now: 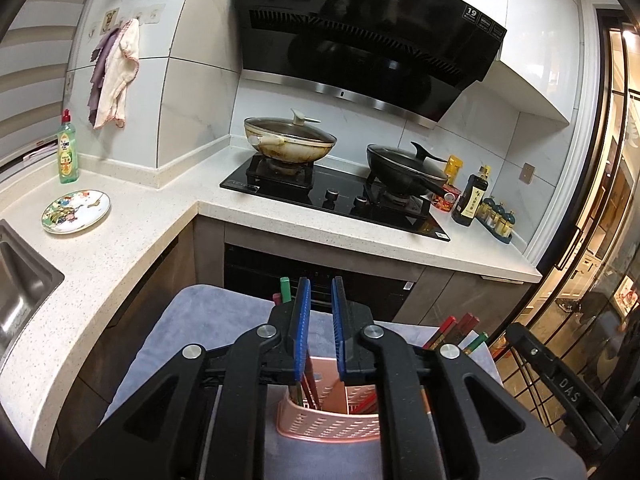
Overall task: Organize utensils
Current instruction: 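Open both grippers to release the chopsticks in the basket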
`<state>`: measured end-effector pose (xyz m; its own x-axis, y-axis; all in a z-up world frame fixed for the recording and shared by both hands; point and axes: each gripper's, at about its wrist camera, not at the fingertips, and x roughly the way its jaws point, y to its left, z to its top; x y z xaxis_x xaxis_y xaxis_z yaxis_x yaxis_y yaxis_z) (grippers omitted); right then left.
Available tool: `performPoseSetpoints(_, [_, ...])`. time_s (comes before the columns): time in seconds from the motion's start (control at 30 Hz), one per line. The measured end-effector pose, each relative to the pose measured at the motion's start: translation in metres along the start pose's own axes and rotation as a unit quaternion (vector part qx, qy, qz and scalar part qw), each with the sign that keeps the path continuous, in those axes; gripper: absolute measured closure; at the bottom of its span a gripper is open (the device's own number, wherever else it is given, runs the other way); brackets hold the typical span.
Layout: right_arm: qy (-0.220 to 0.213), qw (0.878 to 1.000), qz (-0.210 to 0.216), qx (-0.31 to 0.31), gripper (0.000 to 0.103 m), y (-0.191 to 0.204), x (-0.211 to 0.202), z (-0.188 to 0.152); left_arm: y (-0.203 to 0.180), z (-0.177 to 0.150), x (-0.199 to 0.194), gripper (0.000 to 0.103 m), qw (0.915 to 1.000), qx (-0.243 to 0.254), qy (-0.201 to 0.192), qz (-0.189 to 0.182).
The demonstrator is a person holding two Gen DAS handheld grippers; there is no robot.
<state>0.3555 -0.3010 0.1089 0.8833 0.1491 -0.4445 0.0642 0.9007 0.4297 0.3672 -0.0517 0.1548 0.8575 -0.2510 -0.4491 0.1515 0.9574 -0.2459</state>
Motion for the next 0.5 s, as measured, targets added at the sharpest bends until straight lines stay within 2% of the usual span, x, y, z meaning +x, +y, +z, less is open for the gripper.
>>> performPoseSetpoints(0.1, [-0.001,1.0,0.002,-0.009,0.089,0.005,-0.011,-0.002,0.001,-0.002,-0.008,0.09,1.0,0.001,-0.001,0.001])
performPoseSetpoints(0.27, [0.0,0.999,-0.004,-0.036,0.087,0.014,-0.03,-0.011,-0.001,-0.009,-0.025,0.075,0.9998,0.014,-0.002,0.012])
performPoseSetpoints(0.33, [0.001,0.999,-0.006,-0.045,0.083,0.016,-0.039,-0.017,-0.002,-0.013,-0.035,0.071,0.9996,0.021,-0.001,0.02])
performPoseSetpoints(0.43, [0.009,0.999,-0.006,-0.051,0.081,0.018,-0.051,-0.026,-0.001,-0.02,-0.048,0.062,0.9993,0.025,0.002,0.029])
performPoseSetpoints(0.5, [0.012,0.998,-0.01,-0.054,0.079,0.018,-0.059,-0.031,-0.001,-0.026,-0.057,0.059,0.999,0.029,0.005,0.035])
